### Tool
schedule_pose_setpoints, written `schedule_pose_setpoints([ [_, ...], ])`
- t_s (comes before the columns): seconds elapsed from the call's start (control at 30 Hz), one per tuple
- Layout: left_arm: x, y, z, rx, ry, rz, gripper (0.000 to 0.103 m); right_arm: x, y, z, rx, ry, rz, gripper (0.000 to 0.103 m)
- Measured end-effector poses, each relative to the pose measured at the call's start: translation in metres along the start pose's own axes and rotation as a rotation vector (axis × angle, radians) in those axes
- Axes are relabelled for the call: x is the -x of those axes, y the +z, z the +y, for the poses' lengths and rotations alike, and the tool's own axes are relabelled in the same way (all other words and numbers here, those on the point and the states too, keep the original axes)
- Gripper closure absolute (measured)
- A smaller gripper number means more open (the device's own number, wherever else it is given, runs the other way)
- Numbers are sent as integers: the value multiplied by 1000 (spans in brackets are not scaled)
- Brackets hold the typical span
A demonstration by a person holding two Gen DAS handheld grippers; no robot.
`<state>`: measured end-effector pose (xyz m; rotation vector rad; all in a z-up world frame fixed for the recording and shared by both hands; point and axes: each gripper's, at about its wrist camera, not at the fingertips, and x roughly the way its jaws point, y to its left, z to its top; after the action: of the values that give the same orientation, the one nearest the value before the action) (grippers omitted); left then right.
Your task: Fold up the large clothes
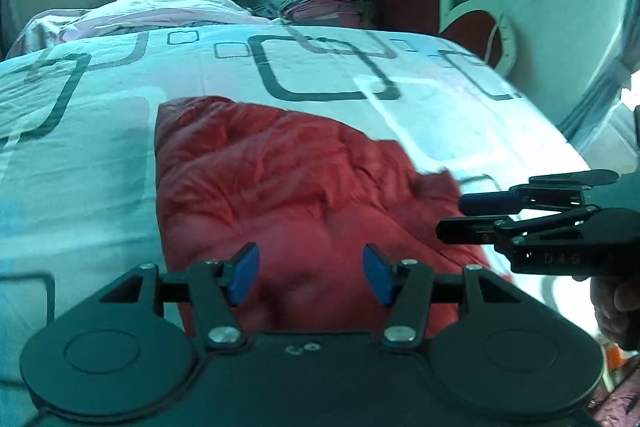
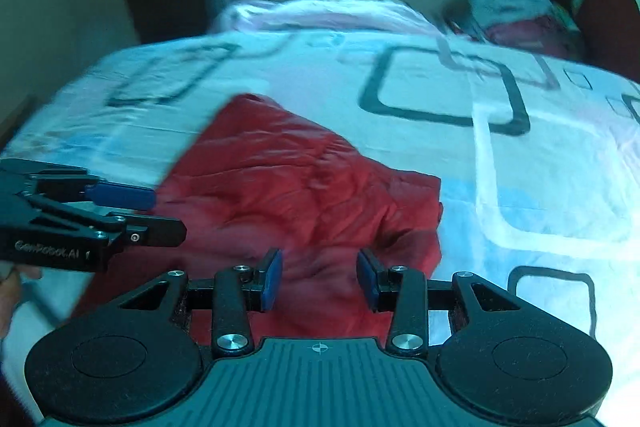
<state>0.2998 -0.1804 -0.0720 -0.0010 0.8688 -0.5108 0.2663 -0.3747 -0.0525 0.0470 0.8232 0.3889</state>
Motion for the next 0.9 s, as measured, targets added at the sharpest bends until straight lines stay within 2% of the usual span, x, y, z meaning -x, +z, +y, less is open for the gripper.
schedule_pose_setpoints([
  [0.1,10,-17,-13,-27,25,26,53,13,-15,15,29,39,15,62],
  [0.27,18,-45,-20,-3,20,89,54,12,-40,38,117,55,74,62],
  [0.4,2,-63,-20,-49,60,122,53,1,-58,38,114,48,110,62],
  [0.57,-6,-75,-23,-86,92,118,53,-16,-75,35,128,48,138,62],
  [0.67,-8,-78,-28,-130,121,117,53,-25,-83,34,141,47,130,62],
  [0.73,2,-72,-30,-112,127,122,55,-20,-78,33,127,49,133,62],
  [0.83,28,-67,-34,-87,127,78,55,13,-69,37,130,80,60,62],
  [0.9,39,-67,-34,-73,156,61,59,28,-67,39,143,85,45,62],
])
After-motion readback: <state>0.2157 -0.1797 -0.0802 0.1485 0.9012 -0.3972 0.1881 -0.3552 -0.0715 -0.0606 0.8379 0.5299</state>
